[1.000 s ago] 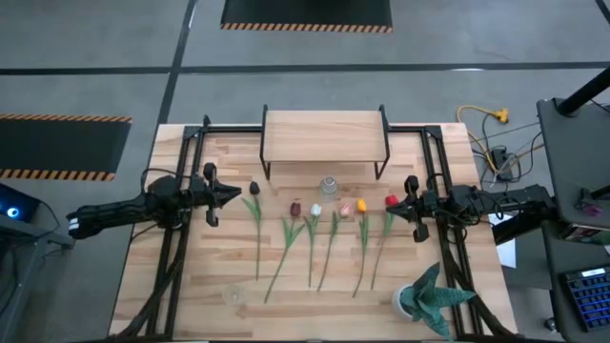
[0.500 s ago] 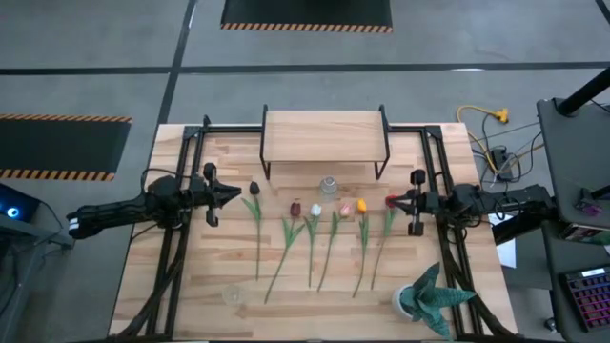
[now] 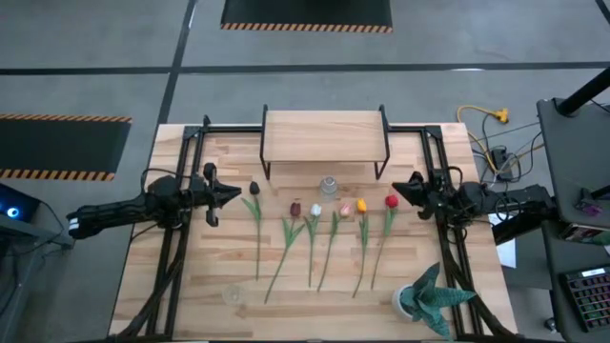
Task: Pick and place flowers into a vace then onto a shelf
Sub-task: Put the red tulip into the top transparent vase
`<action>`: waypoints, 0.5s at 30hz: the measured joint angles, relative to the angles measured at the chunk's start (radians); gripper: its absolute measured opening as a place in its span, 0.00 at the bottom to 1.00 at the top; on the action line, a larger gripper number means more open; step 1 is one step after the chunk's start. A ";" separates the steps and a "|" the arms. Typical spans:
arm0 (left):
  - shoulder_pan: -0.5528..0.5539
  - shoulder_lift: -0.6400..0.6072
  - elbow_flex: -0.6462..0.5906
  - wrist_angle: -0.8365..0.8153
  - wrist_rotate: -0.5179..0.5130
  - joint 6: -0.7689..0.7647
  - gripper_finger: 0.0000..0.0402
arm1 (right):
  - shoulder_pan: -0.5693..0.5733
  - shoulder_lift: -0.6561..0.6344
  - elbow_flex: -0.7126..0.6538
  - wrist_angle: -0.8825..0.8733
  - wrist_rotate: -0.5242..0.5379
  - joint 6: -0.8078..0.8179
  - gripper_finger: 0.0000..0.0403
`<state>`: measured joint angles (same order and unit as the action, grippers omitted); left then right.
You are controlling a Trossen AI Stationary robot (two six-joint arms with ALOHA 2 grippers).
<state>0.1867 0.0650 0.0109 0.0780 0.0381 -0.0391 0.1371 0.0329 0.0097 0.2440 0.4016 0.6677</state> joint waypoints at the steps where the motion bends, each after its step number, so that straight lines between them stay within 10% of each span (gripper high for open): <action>1: 0.000 0.000 0.000 0.000 0.000 0.000 0.04 | 0.000 0.000 0.000 0.000 0.025 0.024 0.02; 10: 0.000 0.000 0.000 0.000 0.000 -0.005 0.04 | 0.000 0.002 0.000 0.002 0.104 0.274 0.02; 15: -0.001 -0.003 0.000 0.003 -0.009 -0.333 0.04 | 0.000 0.002 0.000 0.057 0.196 0.227 0.02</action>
<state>0.1855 0.0621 0.0109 0.0815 0.0293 -0.3725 0.1371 0.0349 0.0093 0.3010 0.5980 0.8950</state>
